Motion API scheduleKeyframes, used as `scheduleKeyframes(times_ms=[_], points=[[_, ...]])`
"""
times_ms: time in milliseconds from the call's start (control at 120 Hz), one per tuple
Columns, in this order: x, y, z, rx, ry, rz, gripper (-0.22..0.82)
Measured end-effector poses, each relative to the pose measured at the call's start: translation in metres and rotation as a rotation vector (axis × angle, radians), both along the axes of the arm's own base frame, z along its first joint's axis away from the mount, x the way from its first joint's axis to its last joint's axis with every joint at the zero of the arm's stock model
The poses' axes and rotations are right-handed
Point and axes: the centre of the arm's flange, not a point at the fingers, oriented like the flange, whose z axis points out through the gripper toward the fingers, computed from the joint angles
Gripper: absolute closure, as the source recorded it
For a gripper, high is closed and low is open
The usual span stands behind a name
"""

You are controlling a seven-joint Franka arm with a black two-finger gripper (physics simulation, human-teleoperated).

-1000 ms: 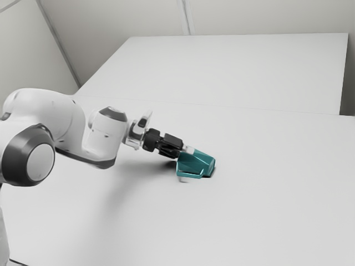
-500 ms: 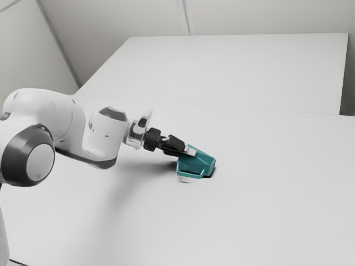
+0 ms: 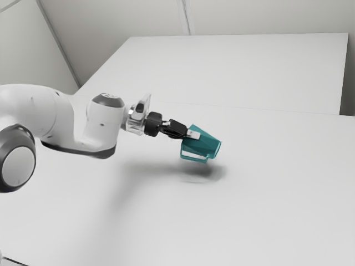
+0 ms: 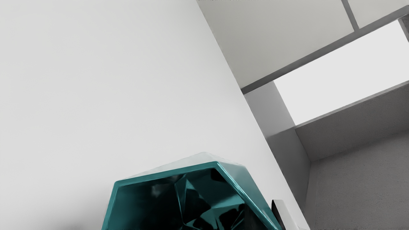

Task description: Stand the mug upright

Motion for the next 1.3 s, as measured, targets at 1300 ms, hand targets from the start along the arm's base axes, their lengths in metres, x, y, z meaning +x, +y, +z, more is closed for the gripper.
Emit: scheduleKeyframes(times_ms=[1300], points=[[0.004, 0.043, 0.075, 1.053, -0.037, -0.037, 0.78]])
